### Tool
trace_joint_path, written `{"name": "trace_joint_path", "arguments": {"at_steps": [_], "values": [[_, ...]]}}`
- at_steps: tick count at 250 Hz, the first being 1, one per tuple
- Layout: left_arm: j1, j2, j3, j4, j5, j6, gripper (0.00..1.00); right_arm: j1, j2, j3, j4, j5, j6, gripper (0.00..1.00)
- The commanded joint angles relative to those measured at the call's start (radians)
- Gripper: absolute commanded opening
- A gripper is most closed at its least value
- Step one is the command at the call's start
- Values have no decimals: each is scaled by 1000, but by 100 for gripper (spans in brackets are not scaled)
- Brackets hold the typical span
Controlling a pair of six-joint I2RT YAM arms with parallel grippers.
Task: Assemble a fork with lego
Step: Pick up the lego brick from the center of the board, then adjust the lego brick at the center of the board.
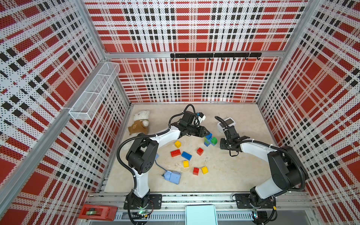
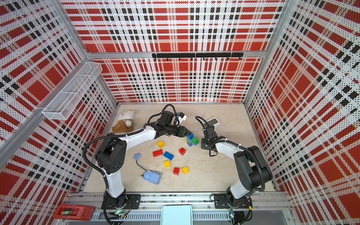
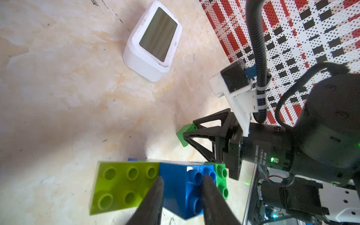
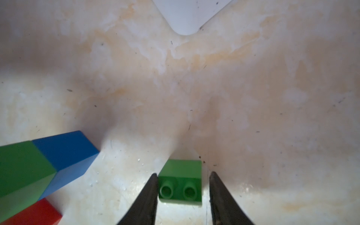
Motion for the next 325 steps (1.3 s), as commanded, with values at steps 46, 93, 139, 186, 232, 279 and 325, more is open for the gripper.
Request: {"name": "trace_joint_path", "arguments": {"at_steps": [46, 93, 139, 186, 232, 279, 325], "values": [[-6, 8, 16, -21, -4, 17, 36, 7, 25, 24, 27, 12, 2, 38], [-6, 7, 18, -21, -2, 18, 36, 8, -4, 17, 23, 21, 1, 31], [-12, 6, 30, -21, 12, 11, 38, 9, -105, -3, 12, 45, 2, 22], [-16, 3, 59, -21, 26, 3, 41, 8, -226, -16, -1, 57, -28, 17], [-11, -2, 79, -22, 35, -4, 44, 7, -327, -13, -25, 51, -78, 11], [-2, -7, 87, -21, 36, -7, 45, 6, -442, -29, -16, -2, -154, 0], [24, -13, 114, -49, -18, -20, 45, 6, -541, -42, 35, -291, -347, 0]]}}
